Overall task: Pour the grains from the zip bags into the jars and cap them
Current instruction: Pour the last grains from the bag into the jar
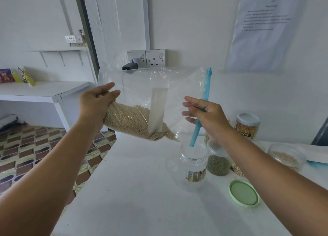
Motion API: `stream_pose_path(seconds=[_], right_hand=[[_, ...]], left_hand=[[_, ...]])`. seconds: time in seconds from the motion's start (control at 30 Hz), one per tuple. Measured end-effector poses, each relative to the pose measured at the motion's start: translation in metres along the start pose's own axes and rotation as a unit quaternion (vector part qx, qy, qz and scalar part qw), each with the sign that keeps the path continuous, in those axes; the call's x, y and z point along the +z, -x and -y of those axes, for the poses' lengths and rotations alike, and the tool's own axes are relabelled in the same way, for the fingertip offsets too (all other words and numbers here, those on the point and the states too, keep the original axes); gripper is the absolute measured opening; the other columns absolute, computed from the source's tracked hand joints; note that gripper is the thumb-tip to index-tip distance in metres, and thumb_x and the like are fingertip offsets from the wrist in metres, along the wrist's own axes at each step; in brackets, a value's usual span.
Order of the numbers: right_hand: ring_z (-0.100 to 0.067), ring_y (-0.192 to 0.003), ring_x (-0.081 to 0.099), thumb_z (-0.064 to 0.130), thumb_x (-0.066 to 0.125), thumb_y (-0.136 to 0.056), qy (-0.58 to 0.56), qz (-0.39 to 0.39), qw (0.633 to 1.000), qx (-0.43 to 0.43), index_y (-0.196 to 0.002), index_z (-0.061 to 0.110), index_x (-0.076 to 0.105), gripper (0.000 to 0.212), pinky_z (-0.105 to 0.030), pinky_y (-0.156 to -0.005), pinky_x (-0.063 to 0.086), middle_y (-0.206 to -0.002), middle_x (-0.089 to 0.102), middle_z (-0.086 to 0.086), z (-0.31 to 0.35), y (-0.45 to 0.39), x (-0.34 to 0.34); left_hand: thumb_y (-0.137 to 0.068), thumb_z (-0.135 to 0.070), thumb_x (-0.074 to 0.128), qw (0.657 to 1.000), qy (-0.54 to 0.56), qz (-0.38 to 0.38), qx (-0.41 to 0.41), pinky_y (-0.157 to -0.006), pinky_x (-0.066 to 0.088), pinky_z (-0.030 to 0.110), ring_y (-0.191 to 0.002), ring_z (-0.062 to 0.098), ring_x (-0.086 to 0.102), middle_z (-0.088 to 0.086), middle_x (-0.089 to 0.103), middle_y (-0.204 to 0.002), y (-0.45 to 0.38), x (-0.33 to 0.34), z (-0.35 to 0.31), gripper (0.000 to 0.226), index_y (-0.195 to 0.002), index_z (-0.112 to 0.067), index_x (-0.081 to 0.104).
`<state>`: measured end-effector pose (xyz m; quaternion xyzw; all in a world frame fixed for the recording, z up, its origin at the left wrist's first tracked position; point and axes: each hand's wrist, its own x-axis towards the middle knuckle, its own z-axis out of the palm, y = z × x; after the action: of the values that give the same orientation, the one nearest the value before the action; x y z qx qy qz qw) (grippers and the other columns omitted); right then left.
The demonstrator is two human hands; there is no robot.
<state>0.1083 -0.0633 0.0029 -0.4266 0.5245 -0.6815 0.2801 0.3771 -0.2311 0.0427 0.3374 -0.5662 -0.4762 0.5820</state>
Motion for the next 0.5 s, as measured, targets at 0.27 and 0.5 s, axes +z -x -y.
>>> stream_pose_path(seconds=[0.27, 0.5], right_hand=[[-0.022, -0.101, 0.076, 0.005, 0.063, -0.100, -0.003, -0.006, 1.000, -0.006, -0.127, 0.016, 0.073, 0.031, -0.038, -0.091, 0.063, -0.117, 0.077, 0.001, 0.006, 0.002, 0.002], [-0.023, -0.102, 0.076, 0.003, 0.065, -0.098, -0.033, -0.014, 0.999, 0.005, -0.127, 0.015, 0.073, 0.031, -0.037, -0.089, 0.063, -0.117, 0.077, 0.000, 0.004, 0.006, 0.000]], left_hand=[[-0.080, -0.009, 0.087, 1.000, 0.005, 0.008, 0.010, -0.075, 0.058, 0.024, -0.064, 0.007, 0.062, -0.005, 0.068, -0.079, -0.007, -0.004, -0.008, 0.029, -0.104, -0.024, 0.081], [-0.079, -0.009, 0.088, 1.000, 0.001, 0.010, 0.024, -0.067, 0.058, 0.020, -0.061, 0.007, 0.062, -0.001, 0.072, -0.077, -0.017, -0.003, -0.023, 0.026, -0.100, -0.023, 0.082]])
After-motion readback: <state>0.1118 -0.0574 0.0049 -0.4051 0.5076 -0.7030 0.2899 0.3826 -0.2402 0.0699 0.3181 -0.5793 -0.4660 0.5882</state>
